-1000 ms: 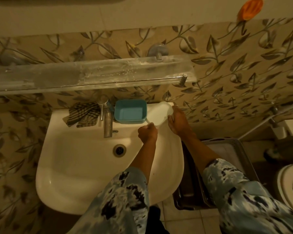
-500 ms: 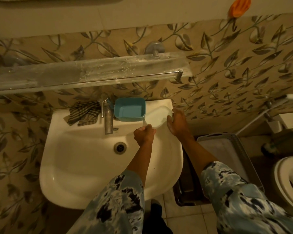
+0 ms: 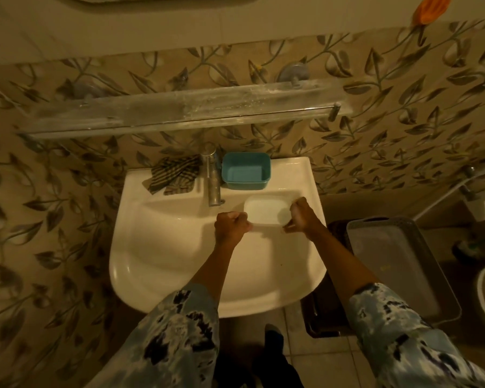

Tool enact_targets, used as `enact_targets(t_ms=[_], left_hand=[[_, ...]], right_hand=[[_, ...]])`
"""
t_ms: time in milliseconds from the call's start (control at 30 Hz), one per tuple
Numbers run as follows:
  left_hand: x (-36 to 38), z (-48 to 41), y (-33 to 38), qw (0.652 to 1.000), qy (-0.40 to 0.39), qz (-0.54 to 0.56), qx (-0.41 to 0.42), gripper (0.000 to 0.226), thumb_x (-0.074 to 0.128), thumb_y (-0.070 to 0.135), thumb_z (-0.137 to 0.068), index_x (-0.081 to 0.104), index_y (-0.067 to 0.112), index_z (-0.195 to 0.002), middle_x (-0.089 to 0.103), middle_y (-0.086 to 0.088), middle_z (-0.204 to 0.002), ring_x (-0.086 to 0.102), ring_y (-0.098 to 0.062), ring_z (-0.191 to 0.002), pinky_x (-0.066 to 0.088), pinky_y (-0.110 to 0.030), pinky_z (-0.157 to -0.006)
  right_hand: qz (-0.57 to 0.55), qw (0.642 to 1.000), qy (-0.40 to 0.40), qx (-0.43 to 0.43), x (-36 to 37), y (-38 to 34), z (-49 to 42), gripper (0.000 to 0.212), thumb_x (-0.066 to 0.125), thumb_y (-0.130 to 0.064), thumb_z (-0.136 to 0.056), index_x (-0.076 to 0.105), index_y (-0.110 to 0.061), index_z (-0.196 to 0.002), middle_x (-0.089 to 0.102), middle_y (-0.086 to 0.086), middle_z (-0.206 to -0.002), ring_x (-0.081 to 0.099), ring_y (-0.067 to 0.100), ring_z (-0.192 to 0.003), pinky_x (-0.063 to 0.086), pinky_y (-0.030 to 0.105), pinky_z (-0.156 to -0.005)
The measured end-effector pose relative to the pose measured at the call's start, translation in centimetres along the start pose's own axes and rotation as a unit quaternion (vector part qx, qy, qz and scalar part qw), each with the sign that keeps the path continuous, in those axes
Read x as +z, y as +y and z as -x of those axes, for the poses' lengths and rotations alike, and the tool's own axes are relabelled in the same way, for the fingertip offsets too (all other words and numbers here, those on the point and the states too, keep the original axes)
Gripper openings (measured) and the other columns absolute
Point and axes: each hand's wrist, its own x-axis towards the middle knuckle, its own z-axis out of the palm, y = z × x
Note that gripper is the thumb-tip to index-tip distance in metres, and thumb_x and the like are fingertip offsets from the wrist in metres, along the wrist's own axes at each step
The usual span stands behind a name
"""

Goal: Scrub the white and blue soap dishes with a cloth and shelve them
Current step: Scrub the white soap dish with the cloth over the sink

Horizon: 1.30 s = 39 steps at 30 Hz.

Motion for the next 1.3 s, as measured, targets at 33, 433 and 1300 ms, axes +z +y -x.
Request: enact_targets(t_ms=[33,433,1300], left_hand=[[-0.8,-0.1,-0.3,1.0,0.002,-0.002,0.001,0.019,0.064,0.015,-0.084,0.067,0.015,-0.065,0.073,-0.013,-0.079,0.07,-0.03,-0.083,0.057,-0.04,-0.082],[-5.6,-0.8,-2.7,0.999,-0.031,0.02,-0.011,0.034,0.064,0.008,-0.082,0.067,0.017,-0.05,0.071,-0.024,-0.082,0.068,-0.039,-0.089,0.054,-0.052,-0.087],[-11.7,-3.4,-4.4,0.998,-0.043,-0.044,-0.012,0.022,0.049,0.01,-0.094,0.065,0.005,-0.109,0.065,-0.018,-0.112,0.06,-0.024,-0.094,0.054,-0.041,-0.079]], right_hand=[[-0.037,0.999,-0.029,0.016,0.7,0.1,0.4,0.042,0.035,-0.019,-0.104,0.024,-0.011,-0.143,0.044,0.02,-0.133,0.063,0.037,-0.09,0.059,0.041,-0.057],[-0.338,0.924,-0.161,0.082,5.6,1.5,2.4,0.031,0.036,-0.038,-0.101,0.049,-0.016,-0.119,0.053,0.017,-0.116,0.057,0.036,-0.104,0.061,0.047,-0.064],[-0.221,0.964,0.046,-0.139,6.7,1.0,4.2,0.024,0.043,-0.038,-0.099,0.054,-0.03,-0.119,0.047,0.007,-0.128,0.048,0.029,-0.114,0.058,0.036,-0.061]])
